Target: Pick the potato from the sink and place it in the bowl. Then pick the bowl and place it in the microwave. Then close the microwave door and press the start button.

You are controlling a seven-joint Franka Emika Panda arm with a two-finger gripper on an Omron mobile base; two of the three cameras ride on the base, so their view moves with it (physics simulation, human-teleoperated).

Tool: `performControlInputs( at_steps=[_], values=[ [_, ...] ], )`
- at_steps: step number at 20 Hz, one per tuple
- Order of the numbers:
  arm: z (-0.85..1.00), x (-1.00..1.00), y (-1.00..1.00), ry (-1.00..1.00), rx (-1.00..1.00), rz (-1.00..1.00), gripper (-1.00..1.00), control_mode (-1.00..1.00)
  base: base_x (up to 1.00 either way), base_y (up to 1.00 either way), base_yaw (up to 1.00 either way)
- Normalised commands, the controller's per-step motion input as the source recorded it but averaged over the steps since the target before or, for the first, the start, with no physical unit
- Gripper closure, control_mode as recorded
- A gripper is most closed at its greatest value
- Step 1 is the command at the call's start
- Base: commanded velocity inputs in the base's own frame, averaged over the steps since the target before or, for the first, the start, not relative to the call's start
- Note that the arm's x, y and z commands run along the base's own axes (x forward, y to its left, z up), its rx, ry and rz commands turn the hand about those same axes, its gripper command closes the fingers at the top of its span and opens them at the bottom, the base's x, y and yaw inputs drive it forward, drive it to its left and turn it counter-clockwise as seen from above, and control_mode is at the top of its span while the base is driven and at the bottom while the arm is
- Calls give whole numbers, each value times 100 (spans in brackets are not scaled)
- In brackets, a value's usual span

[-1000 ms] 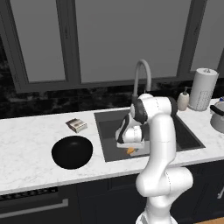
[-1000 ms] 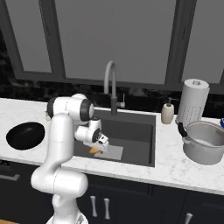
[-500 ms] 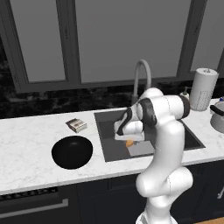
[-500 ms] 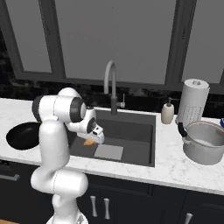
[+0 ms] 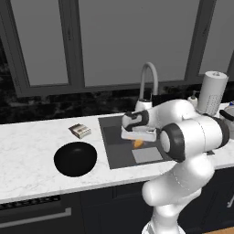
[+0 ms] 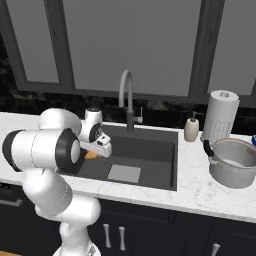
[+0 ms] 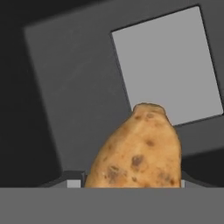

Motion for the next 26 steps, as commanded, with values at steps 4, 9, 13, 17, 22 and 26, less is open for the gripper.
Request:
performControlInputs(
  at_steps=[4, 9, 13, 17, 22, 26],
  values=[
    [100, -73, 45, -1, 7, 0, 100, -100, 0, 0, 0],
    [100, -39, 67, 0, 2, 0, 100, -100, 0, 0, 0],
    [91, 0, 90, 4, 0, 0, 100, -100, 0, 0, 0],
    [46, 0, 96, 9, 0, 0, 100, -100, 0, 0, 0],
    [9, 2, 89, 8, 0, 0, 100, -100, 0, 0, 0],
    [-5, 20, 85, 2, -4, 0, 100, -100, 0, 0, 0]
  ],
)
